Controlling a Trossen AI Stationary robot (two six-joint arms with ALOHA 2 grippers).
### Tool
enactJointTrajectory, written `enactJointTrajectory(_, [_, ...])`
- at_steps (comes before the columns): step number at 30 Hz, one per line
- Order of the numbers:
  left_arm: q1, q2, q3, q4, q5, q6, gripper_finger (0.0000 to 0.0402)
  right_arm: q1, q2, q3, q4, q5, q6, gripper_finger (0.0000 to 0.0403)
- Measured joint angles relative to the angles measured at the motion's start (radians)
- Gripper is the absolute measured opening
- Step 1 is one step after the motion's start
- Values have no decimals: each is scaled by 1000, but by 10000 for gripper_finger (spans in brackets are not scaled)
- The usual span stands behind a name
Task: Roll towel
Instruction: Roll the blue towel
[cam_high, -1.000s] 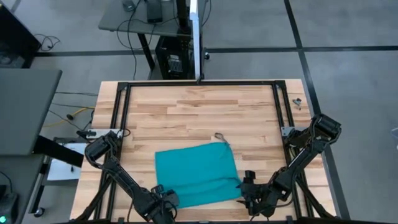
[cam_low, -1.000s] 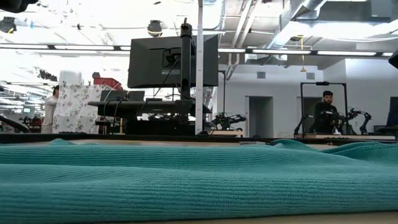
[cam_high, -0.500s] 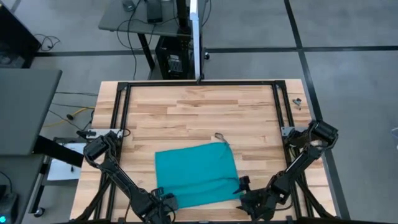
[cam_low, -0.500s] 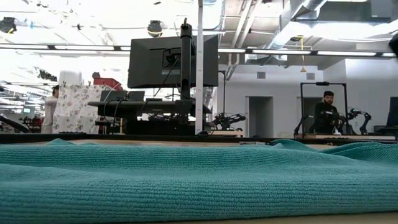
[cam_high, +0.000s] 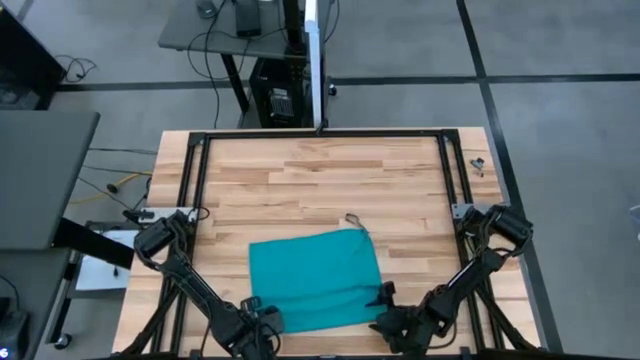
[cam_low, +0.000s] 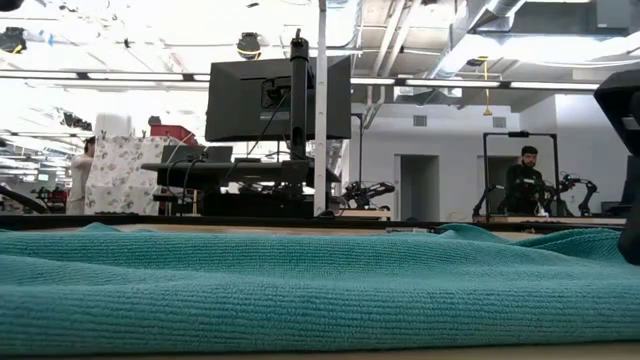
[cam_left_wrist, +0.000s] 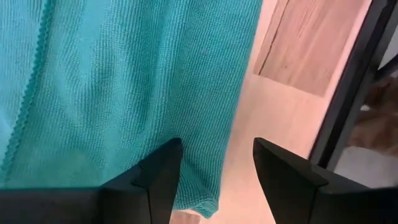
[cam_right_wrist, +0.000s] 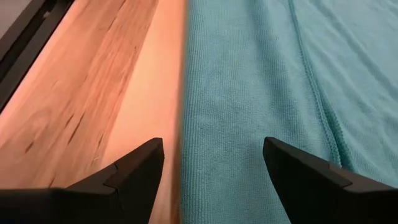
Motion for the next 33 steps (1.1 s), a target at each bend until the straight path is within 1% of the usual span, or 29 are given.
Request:
enactJointTrajectory(2, [13,0,0,-3,-1,29,185,-3,1,0,-3,-1,9,270])
enactJointTrajectory(6, [28,0,2,-8,-4,35,185,-9,2,-1,-7,-1,16,270])
enactJointTrajectory(14, [6,0,115,-52,-3,62,185,-10,3,-4,5,1,15,270])
enactJointTrajectory(16, [0,-1,135,-92,-32,93,185,-11,3,-5,14,1,15,270])
enactJointTrajectory(20, [-7,7,122,-159,-129,162,185,-13,3,-5,18,1,15,270])
enactJointTrajectory(22, [-9,22,119,-164,-139,217,185,-14,4,-5,19,0,15,270])
enactJointTrajectory(26, [-12,50,136,-113,-131,309,185,-13,4,-5,22,3,42,270])
enactJointTrajectory(30, [-19,64,174,-147,-155,326,185,-13,4,-5,23,2,82,270])
enactJointTrajectory(33, [-24,64,169,-144,-189,327,185,-13,4,-5,23,1,91,270])
